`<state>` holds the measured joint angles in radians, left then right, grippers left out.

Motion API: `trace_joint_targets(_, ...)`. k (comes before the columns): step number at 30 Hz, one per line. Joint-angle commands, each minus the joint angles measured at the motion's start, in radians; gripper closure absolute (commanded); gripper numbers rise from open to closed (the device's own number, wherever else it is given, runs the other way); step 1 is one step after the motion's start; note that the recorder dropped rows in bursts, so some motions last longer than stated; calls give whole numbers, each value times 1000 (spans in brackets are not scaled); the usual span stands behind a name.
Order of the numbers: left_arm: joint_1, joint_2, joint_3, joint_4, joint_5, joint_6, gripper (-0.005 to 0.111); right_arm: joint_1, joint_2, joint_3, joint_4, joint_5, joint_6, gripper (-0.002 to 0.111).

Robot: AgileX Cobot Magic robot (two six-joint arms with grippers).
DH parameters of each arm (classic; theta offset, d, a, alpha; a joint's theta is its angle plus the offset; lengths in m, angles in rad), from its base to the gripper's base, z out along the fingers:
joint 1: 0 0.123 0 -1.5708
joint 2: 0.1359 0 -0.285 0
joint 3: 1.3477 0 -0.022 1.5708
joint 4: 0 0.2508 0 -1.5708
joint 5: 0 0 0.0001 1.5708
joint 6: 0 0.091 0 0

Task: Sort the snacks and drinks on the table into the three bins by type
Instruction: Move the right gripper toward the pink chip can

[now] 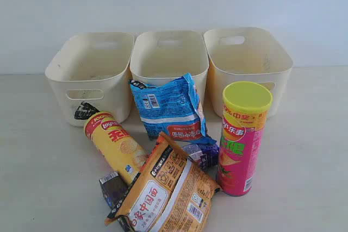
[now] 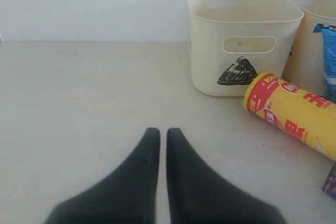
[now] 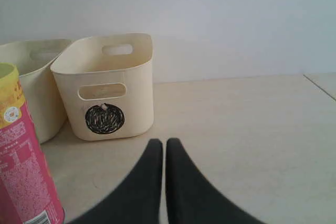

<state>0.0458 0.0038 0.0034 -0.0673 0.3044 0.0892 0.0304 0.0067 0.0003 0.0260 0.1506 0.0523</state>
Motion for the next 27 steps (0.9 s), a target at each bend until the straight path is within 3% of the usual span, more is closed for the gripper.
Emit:
trace_joint_targets(1, 4, -4, -3, -3, -16, -10, 103, 2, -7, 0, -2, -14, -6, 108)
trace_joint_targets(6, 4, -4, -3, -3, -16, -10, 103, 2, -7, 0, -2, -120, -6, 108)
trace_joint_targets(9, 4, -4, -3, -3, -16, -10, 103, 2, -7, 0, -2, -315, 19, 108)
trace_joint_targets(15, 4, -4, -3, -3, -16, -10, 103, 2, -7, 0, 14, -709, 370, 108)
trace_joint_targets(27, 4, -4, -3, -3, -16, -10, 103, 2, 353, -333, 13, -821, 317, 108)
